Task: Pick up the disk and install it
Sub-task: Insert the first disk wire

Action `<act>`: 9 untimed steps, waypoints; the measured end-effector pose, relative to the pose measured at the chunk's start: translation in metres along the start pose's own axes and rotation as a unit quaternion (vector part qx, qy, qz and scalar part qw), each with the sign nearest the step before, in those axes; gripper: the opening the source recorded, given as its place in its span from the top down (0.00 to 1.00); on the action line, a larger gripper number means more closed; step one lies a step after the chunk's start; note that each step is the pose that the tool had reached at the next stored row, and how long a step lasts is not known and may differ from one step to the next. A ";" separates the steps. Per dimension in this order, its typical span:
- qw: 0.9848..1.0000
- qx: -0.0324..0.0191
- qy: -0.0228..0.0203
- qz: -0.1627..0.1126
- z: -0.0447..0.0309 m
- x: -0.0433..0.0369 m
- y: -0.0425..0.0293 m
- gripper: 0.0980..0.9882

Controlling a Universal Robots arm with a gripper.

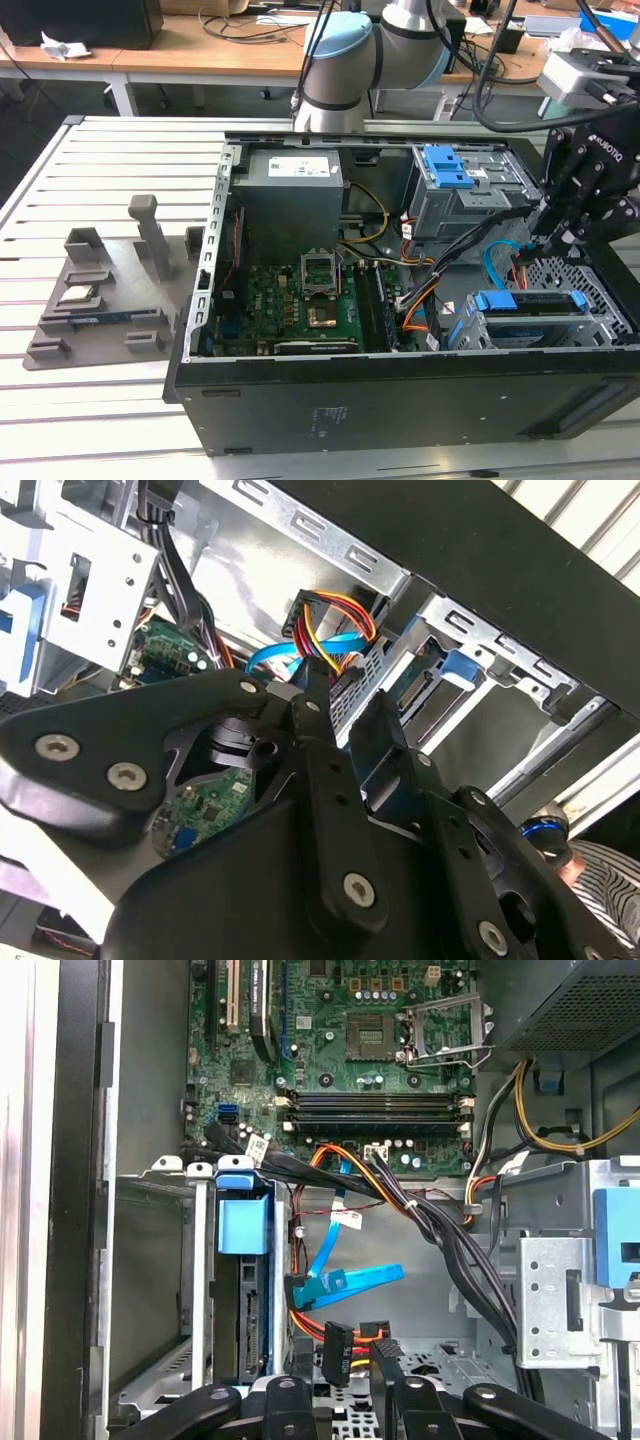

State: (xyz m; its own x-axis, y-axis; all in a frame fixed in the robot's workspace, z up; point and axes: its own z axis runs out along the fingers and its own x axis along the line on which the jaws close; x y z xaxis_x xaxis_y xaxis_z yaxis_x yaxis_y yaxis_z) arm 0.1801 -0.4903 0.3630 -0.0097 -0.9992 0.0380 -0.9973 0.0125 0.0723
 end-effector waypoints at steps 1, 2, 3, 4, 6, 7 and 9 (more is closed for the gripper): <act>1.000 0.000 0.000 0.000 0.0007 0.0000 0.0000 0.70; 1.000 0.000 0.000 0.000 0.0018 -0.0001 -0.0001 0.70; 1.000 0.000 0.000 0.000 0.0032 -0.0001 -0.0002 0.70; 1.000 0.000 0.000 0.000 0.0039 -0.0001 -0.0003 0.70; 1.000 0.000 0.000 0.000 0.0063 -0.0002 -0.0004 0.70; 1.000 0.000 0.000 0.000 0.0079 -0.0003 -0.0006 0.70; 1.000 0.000 0.000 0.000 0.0087 -0.0003 -0.0006 0.70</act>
State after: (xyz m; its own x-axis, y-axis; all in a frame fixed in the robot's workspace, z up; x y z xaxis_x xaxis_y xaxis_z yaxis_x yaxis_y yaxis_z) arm 0.1801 -0.4903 0.3543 -0.0097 -0.9992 0.0383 -0.9973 0.0125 0.0722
